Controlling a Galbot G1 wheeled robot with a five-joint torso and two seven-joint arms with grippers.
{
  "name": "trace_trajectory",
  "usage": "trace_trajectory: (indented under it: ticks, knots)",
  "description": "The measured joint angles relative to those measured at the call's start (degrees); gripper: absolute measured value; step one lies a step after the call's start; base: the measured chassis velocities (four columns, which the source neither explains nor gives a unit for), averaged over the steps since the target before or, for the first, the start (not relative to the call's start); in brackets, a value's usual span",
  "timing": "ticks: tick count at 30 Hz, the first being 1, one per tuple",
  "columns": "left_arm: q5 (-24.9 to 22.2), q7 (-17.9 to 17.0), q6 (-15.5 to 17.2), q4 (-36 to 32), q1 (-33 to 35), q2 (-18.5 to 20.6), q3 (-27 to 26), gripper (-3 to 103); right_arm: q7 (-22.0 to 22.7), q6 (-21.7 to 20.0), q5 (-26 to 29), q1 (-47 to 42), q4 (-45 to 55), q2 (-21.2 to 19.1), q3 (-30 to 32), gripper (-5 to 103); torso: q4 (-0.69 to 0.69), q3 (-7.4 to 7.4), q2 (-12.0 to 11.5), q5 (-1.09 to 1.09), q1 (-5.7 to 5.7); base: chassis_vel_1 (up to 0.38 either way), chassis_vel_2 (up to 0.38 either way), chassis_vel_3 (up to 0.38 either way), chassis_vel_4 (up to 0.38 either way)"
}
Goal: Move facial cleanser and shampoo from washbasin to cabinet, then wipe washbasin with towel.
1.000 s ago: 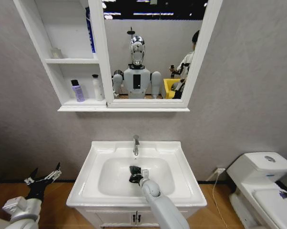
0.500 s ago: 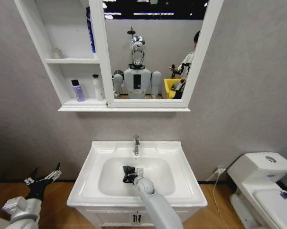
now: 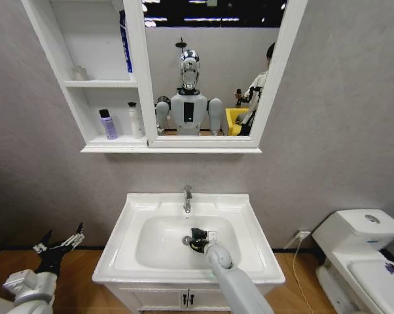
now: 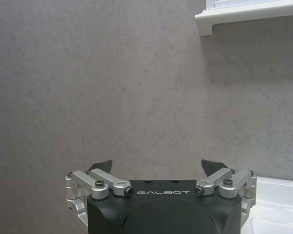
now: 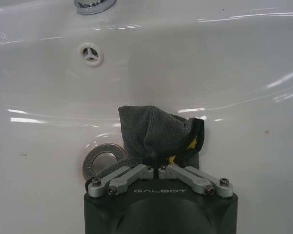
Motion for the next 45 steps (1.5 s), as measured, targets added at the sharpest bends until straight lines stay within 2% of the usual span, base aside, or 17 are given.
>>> trace_trajectory:
  ticks: [13,15,21,26,30,33,36,45]
  knots:
    - [0.0,0.0,0.0,0.0,0.0,0.0,0.0,100,-4.71,3.59,-3.27,4.69,-8.15,6.07,-3.5,0,0.02,0.0,0.0,0.0,0.0,0.0,0.0,0.0,0.0]
    - [0.0,0.0,0.0,0.0,0.0,0.0,0.0,100,-6.1,5.14,-3.69,6.43,-10.93,8.05,-4.56,0,0.04,0.0,0.0,0.01,0.0,0.0,0.0,0.0,0.0]
    - [0.0,0.0,0.0,0.0,0.0,0.0,0.0,100,-6.8,6.0,-3.84,8.09,-13.46,9.44,-5.36,0,0.05,0.0,0.0,0.01,0.0,0.0,0.0,0.0,0.0]
    - [0.0,0.0,0.0,0.0,0.0,0.0,0.0,100,-5.89,5.35,-3.58,7.09,-12.1,7.66,-4.99,0,0.08,0.0,0.0,0.04,-0.01,0.0,0.0,0.0,0.0]
    - [0.0,0.0,0.0,0.0,0.0,0.0,0.0,100,-4.67,4.77,-3.03,5.22,-9.54,5.14,-4.05,0,0.03,0.0,0.0,0.03,0.0,0.0,0.0,0.0,0.0]
    - [0.0,0.0,0.0,0.0,0.0,0.0,0.0,100,-3.59,3.85,-2.4,2.87,-5.66,1.47,-2.4,0,0.04,0.0,0.0,0.04,0.0,0.0,0.0,0.0,0.0]
    - [0.0,0.0,0.0,0.0,0.0,0.0,0.0,100,-3.03,3.61,-2.6,1.49,-3.36,-0.39,-1.0,0,0.04,0.0,0.0,0.02,0.0,0.0,0.0,0.0,0.0]
    - [0.0,0.0,0.0,0.0,0.0,0.0,0.0,100,-0.11,4.31,-3.7,-1.28,0.19,-3.27,3.97,0,0.08,-0.01,0.01,0.04,-0.01,0.0,0.0,0.0,0.0]
